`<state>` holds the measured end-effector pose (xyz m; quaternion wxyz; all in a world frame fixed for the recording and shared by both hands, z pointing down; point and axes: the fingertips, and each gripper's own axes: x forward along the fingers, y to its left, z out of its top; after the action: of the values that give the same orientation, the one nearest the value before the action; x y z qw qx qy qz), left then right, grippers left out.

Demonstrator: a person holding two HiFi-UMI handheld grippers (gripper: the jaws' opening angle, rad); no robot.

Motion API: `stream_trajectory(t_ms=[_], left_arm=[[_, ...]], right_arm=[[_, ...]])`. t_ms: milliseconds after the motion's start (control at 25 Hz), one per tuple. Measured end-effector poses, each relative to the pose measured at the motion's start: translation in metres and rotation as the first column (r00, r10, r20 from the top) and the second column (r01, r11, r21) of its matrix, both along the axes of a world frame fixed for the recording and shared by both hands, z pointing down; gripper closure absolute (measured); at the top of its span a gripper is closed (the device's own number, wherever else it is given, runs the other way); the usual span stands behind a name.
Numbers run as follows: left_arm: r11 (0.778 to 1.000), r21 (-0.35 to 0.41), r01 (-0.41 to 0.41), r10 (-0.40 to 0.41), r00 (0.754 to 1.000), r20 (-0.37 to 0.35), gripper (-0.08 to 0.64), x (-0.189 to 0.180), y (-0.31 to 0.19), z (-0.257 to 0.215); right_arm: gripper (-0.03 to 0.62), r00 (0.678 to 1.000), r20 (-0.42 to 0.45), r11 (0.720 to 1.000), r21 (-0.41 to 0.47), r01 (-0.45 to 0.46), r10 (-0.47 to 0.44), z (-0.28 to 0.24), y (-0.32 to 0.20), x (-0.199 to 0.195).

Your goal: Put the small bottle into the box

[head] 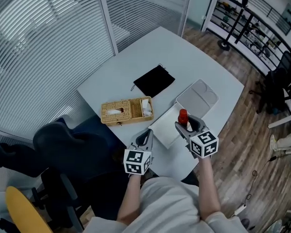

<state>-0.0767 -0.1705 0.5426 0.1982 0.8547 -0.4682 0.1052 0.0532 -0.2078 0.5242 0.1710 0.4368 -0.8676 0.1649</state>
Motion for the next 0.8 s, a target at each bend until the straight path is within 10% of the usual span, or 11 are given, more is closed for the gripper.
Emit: stream_trajectory(t_ms=[400, 800], left_arm=[[1.0, -0.016, 0.026, -0.026, 1.0, 0.01, 0.531, 0.011, -0.015, 0.017], [0.996, -0.045, 0.082, -0.08, 0.996, 0.029, 0.531, -0.002, -0.02, 0.036]], right_arm=[[0.365, 0.984, -0.106, 0.99, -0.023, 0.142, -0.143, 0.006, -0.015, -0.003], [0.365, 0.891, -0.315, 0.944, -0.139, 0.298, -0.327, 0.053, -0.026, -0.001]])
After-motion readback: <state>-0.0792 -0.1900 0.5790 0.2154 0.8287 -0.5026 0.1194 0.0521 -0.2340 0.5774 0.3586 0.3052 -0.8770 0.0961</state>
